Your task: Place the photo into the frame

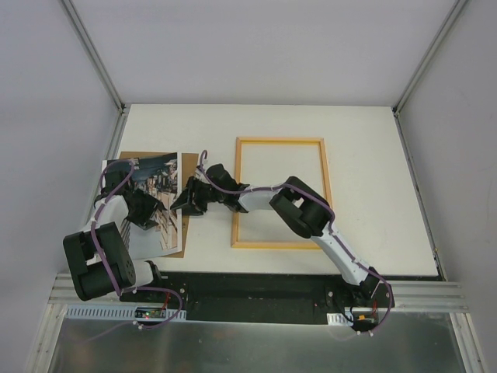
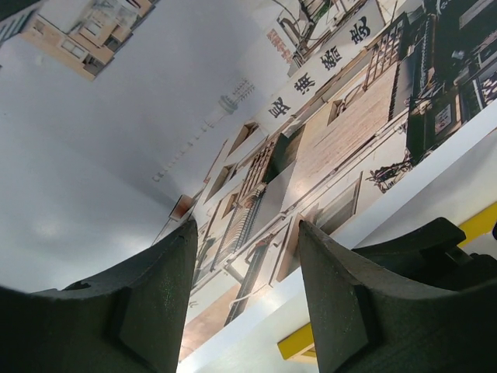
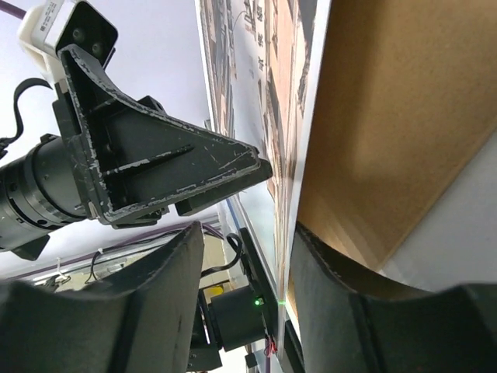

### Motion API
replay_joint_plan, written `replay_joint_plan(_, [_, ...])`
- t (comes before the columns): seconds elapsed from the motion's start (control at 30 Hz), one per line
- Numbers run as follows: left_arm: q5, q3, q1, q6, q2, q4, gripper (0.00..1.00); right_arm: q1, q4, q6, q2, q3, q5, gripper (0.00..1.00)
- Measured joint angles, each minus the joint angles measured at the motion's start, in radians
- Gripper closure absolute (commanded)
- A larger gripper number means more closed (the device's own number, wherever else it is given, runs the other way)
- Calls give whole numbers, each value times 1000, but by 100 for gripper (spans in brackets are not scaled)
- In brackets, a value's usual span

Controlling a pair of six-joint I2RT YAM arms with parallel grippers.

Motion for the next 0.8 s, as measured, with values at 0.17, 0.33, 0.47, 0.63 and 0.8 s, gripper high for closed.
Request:
replay_joint_plan(0.17, [15,0,0,0,0,0,46,0,6,7,16,1,1,68])
replay_joint_plan(0.33, [23,0,0,6,-10,-2,45,-1,-9,-12,23,5,5,84])
replay_joint_plan(0.47, [38,11,0,26,-43,-17,42,-2,-52,-48,23,32,12,99])
replay_joint_plan(0.63, [48,67,0,56,-87,-55,37,-3,-128,-116,22,60,32,99])
replay_joint_plan(0.8, [35,141,-24,83,-109,-92,32,-4,-235,-201,8,61,63,99])
